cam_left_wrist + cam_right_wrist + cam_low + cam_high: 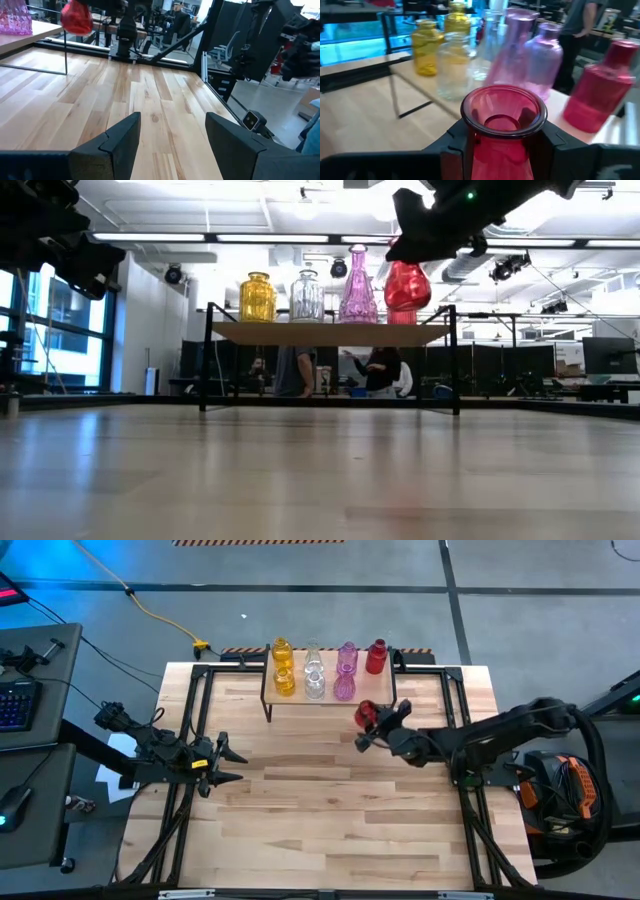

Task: Sort vases onto shelf
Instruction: Put the red vase on the shelf aligned with the other red vase

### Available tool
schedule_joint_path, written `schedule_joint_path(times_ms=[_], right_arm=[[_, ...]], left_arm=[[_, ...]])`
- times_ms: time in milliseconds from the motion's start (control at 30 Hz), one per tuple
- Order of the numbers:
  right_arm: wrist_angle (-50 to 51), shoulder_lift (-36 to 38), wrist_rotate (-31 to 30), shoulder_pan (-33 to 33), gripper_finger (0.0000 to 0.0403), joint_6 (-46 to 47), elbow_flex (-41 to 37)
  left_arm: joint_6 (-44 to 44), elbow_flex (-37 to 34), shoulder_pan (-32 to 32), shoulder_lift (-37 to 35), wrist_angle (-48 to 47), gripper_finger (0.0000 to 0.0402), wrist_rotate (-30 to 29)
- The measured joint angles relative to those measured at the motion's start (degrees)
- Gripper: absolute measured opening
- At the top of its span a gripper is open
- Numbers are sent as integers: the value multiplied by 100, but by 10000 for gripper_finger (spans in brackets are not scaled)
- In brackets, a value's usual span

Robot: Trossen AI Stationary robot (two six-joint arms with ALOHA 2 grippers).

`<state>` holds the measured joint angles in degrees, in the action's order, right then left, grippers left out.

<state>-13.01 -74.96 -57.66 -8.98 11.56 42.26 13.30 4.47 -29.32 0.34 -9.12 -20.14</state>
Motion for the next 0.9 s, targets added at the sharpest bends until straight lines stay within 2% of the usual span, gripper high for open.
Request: schedule_joint_path(times_ms=[300,400,667,900], right_arm=[[216,131,-21,558,107,219,0],[317,129,-82,644,107,482,0],[288,349,-324,771,107,404,0],[283,959,393,1339,107,-172,-1]], left_arm=[[0,0,2,0,0,214,0],[0,0,2,2,0,214,0],[0,0,1,1,0,214,0],[0,0,0,2,0,214,0]])
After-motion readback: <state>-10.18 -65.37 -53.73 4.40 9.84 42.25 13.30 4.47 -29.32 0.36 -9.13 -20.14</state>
